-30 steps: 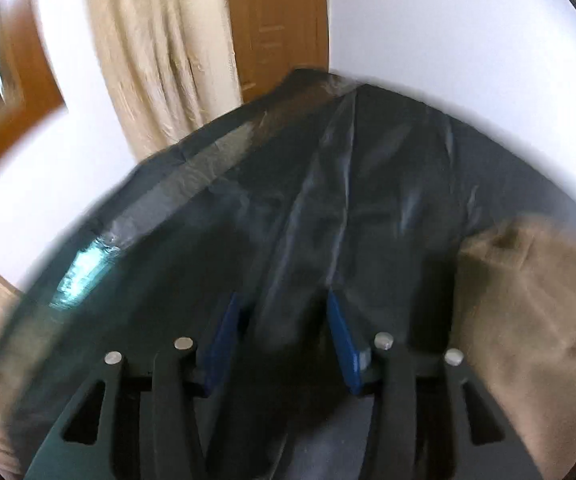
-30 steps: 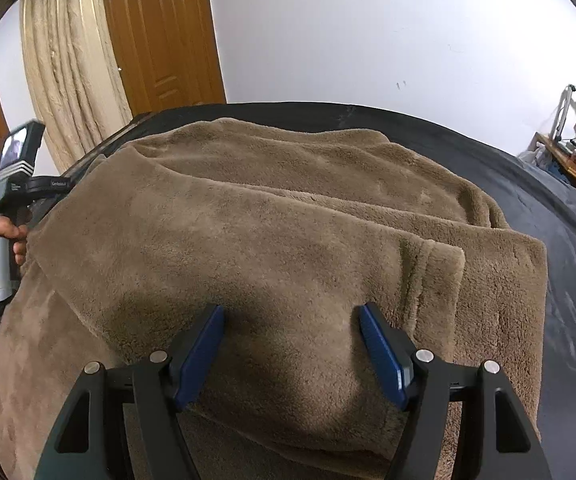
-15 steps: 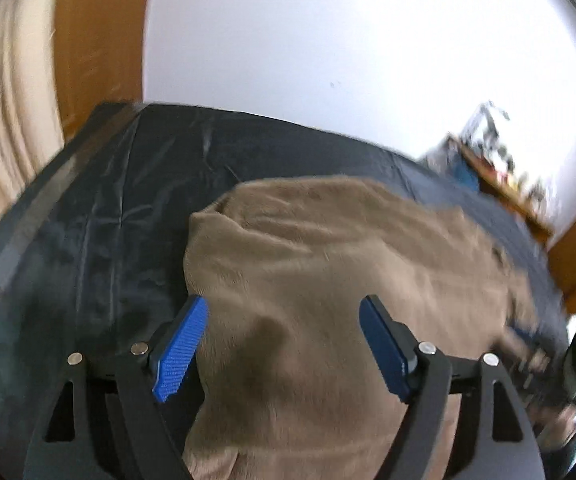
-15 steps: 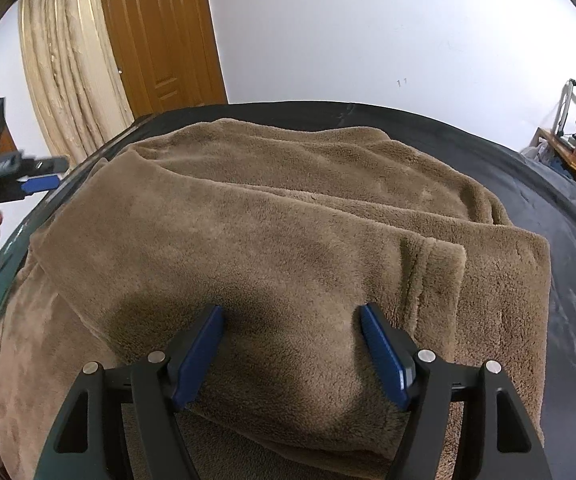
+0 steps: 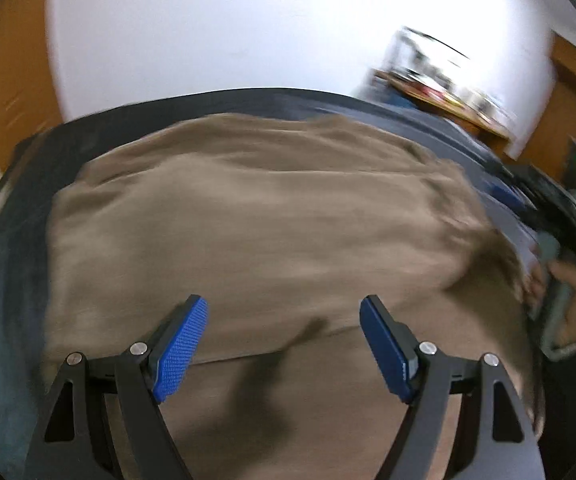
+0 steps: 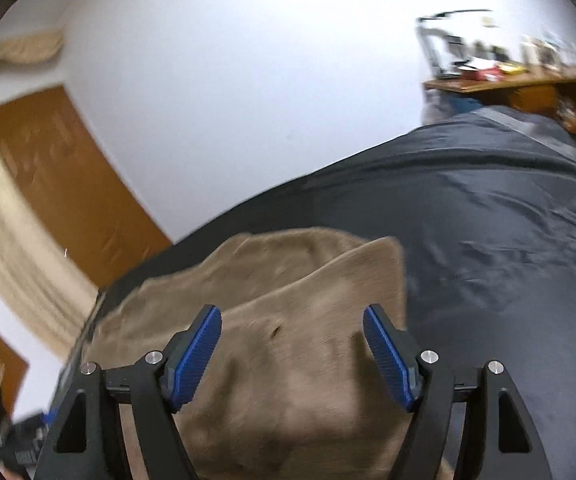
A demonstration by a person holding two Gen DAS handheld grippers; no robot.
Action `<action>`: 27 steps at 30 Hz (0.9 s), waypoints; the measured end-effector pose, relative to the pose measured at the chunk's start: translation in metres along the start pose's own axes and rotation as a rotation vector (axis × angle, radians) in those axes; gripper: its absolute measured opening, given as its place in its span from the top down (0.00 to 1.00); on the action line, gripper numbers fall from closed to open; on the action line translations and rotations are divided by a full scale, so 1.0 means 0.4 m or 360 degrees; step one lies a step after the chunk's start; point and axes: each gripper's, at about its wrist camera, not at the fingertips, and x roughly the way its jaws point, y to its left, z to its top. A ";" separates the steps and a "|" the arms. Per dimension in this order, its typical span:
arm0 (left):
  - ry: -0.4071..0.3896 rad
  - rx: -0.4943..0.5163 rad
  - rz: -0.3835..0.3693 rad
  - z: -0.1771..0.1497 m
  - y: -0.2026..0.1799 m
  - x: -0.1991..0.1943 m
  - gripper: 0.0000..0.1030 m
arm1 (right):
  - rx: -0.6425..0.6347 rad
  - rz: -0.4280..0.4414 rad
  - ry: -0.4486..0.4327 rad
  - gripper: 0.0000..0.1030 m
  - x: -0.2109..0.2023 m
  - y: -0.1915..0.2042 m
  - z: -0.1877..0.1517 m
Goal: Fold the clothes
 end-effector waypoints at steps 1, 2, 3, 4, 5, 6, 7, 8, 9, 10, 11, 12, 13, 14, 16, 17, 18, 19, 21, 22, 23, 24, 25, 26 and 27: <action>0.0014 0.0067 -0.0036 0.010 -0.051 0.016 0.20 | 0.0032 -0.0001 -0.0011 0.26 -0.005 -0.007 0.003; 0.0024 0.0125 -0.0056 0.022 -0.094 0.032 0.20 | 0.0058 0.0000 -0.0020 0.26 -0.010 -0.013 0.006; 0.0031 0.0175 -0.0064 0.034 -0.131 0.050 0.20 | 0.0085 0.0000 -0.0028 0.26 -0.015 -0.019 0.009; 0.0029 0.0240 -0.0070 0.045 -0.173 0.067 0.20 | 0.0103 0.0003 -0.0036 0.26 -0.020 -0.022 0.011; 0.0022 0.0303 -0.0065 0.053 -0.212 0.082 0.20 | 0.0110 0.0010 -0.0043 0.26 -0.025 -0.024 0.013; 0.0014 0.0359 -0.0055 0.060 -0.246 0.096 0.20 | 0.0117 0.0018 -0.0051 0.26 -0.030 -0.025 0.015; 0.0019 0.0391 -0.0055 0.068 -0.272 0.112 0.20 | 0.0124 0.0025 -0.0058 0.26 -0.034 -0.026 0.017; 0.0032 0.0409 -0.0062 0.078 -0.293 0.130 0.20 | 0.0131 0.0032 -0.0065 0.26 -0.039 -0.028 0.018; 0.0046 0.0426 -0.0069 0.087 -0.314 0.148 0.20 | 0.0138 0.0039 -0.0072 0.26 -0.044 -0.029 0.020; 0.0059 0.0444 -0.0075 0.096 -0.335 0.166 0.20 | 0.0146 0.0047 -0.0079 0.26 -0.049 -0.030 0.022; 0.0074 0.0447 -0.0082 0.104 -0.347 0.180 0.20 | 0.0153 0.0054 -0.0086 0.26 -0.054 -0.032 0.024; 0.0096 0.0436 -0.0093 0.112 -0.354 0.195 0.20 | 0.0160 0.0061 -0.0094 0.26 -0.059 -0.033 0.025; 0.0121 0.0423 -0.0106 0.119 -0.358 0.209 0.20 | 0.0167 0.0068 -0.0101 0.26 -0.064 -0.034 0.027; 0.0146 0.0410 -0.0118 0.123 -0.360 0.222 0.20 | 0.0173 0.0080 -0.0101 0.26 -0.067 -0.035 0.028; 0.0179 0.0391 -0.0116 0.130 -0.363 0.247 0.20 | 0.0184 0.0113 -0.0086 0.26 -0.067 -0.034 0.027; 0.0173 0.0388 -0.0096 0.132 -0.364 0.253 0.20 | 0.0190 0.0129 -0.0078 0.25 -0.068 -0.033 0.027; 0.0165 0.0384 -0.0083 0.135 -0.364 0.258 0.20 | 0.0193 0.0143 -0.0071 0.25 -0.069 -0.031 0.026; 0.0156 0.0379 -0.0072 0.137 -0.364 0.261 0.20 | 0.0191 0.0158 -0.0064 0.25 -0.070 -0.028 0.025; 0.0136 0.0373 -0.0051 0.140 -0.364 0.265 0.20 | 0.0184 0.0186 -0.0053 0.25 -0.072 -0.021 0.021; 0.0126 0.0375 -0.0038 0.141 -0.363 0.266 0.22 | 0.0180 0.0194 -0.0051 0.25 -0.074 -0.018 0.019; 0.0116 0.0380 -0.0032 0.140 -0.364 0.265 0.27 | 0.0174 0.0199 -0.0052 0.25 -0.076 -0.015 0.018; 0.0106 0.0387 -0.0031 0.137 -0.366 0.262 0.31 | 0.0171 0.0203 -0.0054 0.25 -0.078 -0.013 0.016; 0.0098 0.0383 -0.0043 0.137 -0.366 0.260 0.38 | 0.0169 0.0205 -0.0055 0.25 -0.079 -0.012 0.015; 0.0091 0.0372 -0.0064 0.140 -0.366 0.258 0.47 | 0.0164 0.0201 -0.0054 0.25 -0.078 -0.011 0.014; 0.0084 0.0360 -0.0084 0.143 -0.366 0.257 0.52 | 0.0156 0.0192 -0.0051 0.25 -0.076 -0.009 0.013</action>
